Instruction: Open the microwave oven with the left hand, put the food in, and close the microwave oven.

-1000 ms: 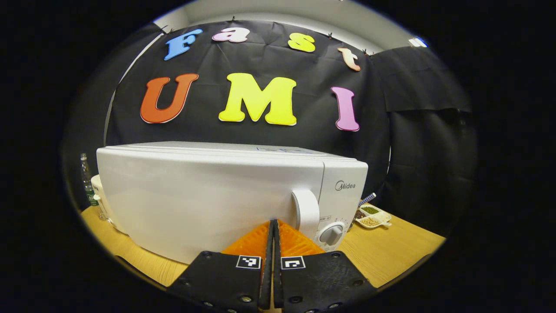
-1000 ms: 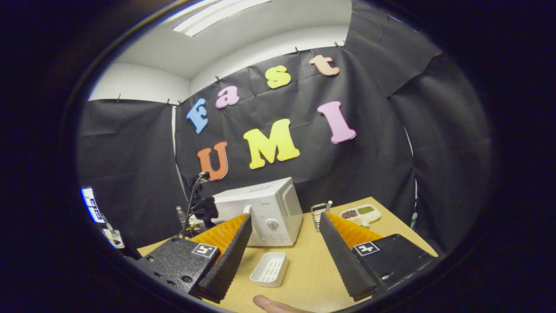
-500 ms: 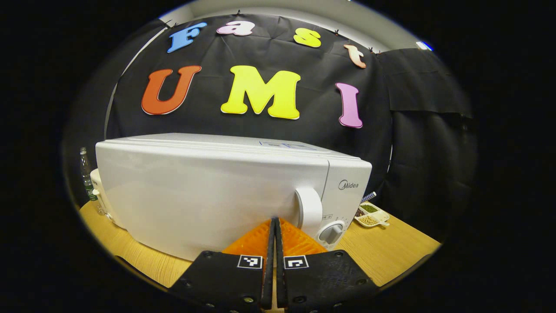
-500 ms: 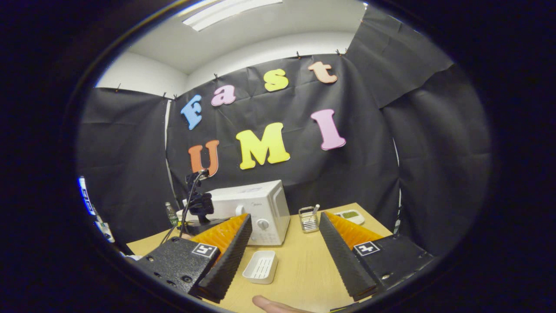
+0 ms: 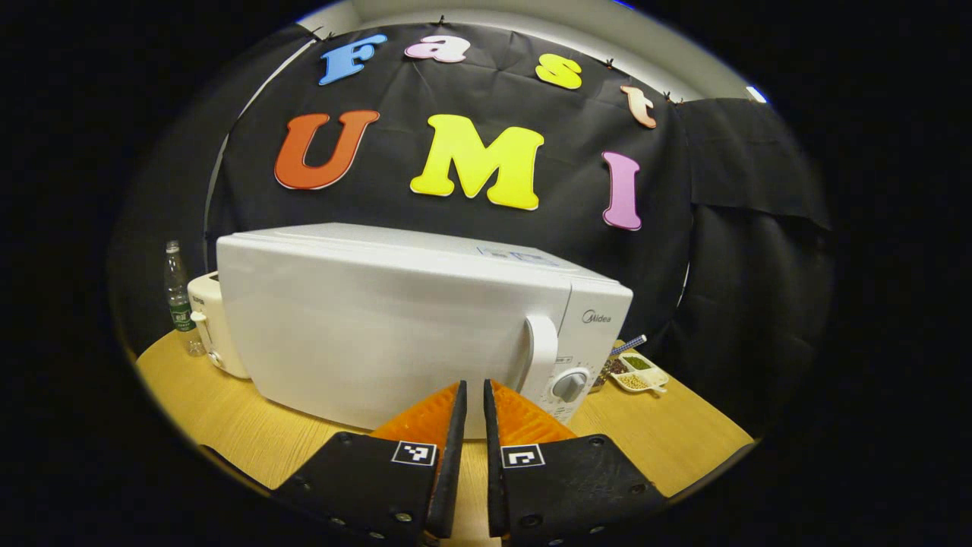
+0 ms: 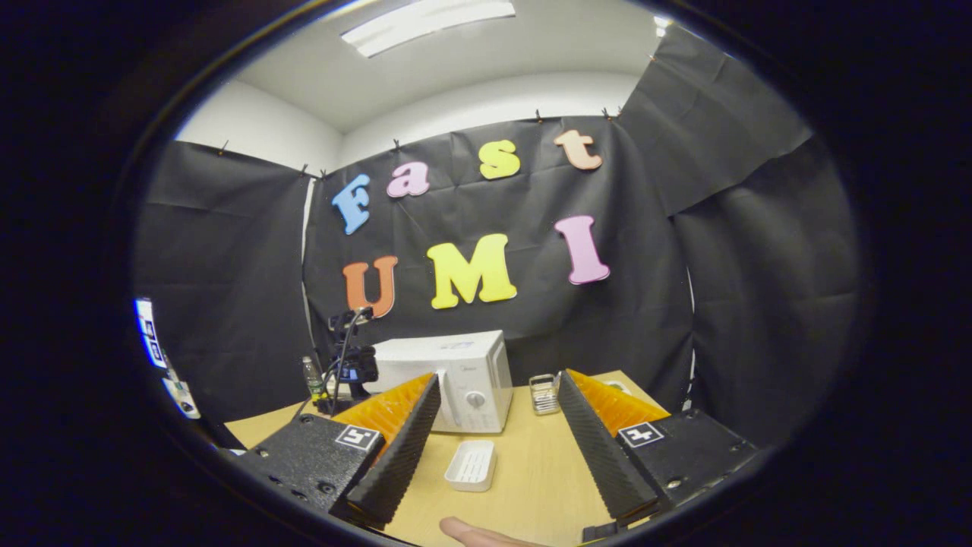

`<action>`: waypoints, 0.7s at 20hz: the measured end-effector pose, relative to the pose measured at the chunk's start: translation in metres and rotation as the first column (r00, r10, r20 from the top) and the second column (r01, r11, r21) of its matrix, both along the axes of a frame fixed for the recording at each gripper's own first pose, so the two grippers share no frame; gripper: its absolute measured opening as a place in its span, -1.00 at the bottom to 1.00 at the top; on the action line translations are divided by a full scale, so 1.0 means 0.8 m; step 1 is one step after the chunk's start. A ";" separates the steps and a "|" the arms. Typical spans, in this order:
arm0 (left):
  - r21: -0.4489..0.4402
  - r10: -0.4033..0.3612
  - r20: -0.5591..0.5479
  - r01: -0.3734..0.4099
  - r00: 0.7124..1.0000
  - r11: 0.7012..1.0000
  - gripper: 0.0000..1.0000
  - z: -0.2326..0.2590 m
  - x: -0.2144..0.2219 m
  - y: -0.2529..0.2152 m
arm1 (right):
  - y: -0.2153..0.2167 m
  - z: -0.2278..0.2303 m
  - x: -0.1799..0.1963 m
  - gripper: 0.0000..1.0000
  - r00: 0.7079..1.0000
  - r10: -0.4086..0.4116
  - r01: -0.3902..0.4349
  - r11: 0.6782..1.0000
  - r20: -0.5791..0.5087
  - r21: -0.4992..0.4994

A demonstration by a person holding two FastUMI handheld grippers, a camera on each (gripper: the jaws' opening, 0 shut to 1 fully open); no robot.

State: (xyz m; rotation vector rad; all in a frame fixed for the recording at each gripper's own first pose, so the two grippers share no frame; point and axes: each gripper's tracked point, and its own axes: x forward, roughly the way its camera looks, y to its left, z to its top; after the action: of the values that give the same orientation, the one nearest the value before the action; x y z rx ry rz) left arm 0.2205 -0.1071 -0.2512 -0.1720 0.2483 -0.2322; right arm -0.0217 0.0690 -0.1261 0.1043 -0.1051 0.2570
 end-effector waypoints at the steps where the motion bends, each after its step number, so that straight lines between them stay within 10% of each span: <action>1: 0.009 0.008 0.023 -0.008 1.000 1.000 -0.67 0.016 -0.015 0.007 | 0.001 0.002 -0.004 0.97 1.000 -0.010 0.010 1.000 0.005 -0.009; 3: 0.029 0.020 0.074 -0.022 0.997 0.999 -0.58 0.051 -0.047 0.022 | 0.005 0.009 -0.012 0.97 0.999 -0.036 0.036 0.999 0.020 -0.014; 4: 0.039 0.017 0.093 -0.021 0.996 0.999 -0.05 0.062 -0.060 0.025 | 0.010 0.010 -0.014 0.73 0.999 -0.038 0.038 0.999 0.019 -0.017; 6: 0.085 0.044 0.127 -0.055 0.991 0.995 0.92 0.089 -0.090 0.040 | 0.016 0.015 -0.020 0.97 0.999 -0.050 0.051 0.998 0.018 -0.026; 9: 0.180 0.097 0.171 -0.128 0.981 0.975 0.87 0.122 -0.134 0.065 | 0.027 0.023 -0.028 0.75 0.998 -0.057 0.058 0.997 0.028 -0.042; 14: 0.219 0.146 0.219 -0.194 0.965 0.956 0.90 0.167 -0.207 0.084 | 0.029 0.030 -0.033 0.97 0.995 -0.097 0.097 0.993 0.015 -0.073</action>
State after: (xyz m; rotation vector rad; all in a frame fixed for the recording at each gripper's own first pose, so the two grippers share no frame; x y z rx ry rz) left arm 0.0547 -0.0401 -0.1173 0.0694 0.0582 -0.0447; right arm -0.0481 0.0918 -0.1022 0.0243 -0.1119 0.1643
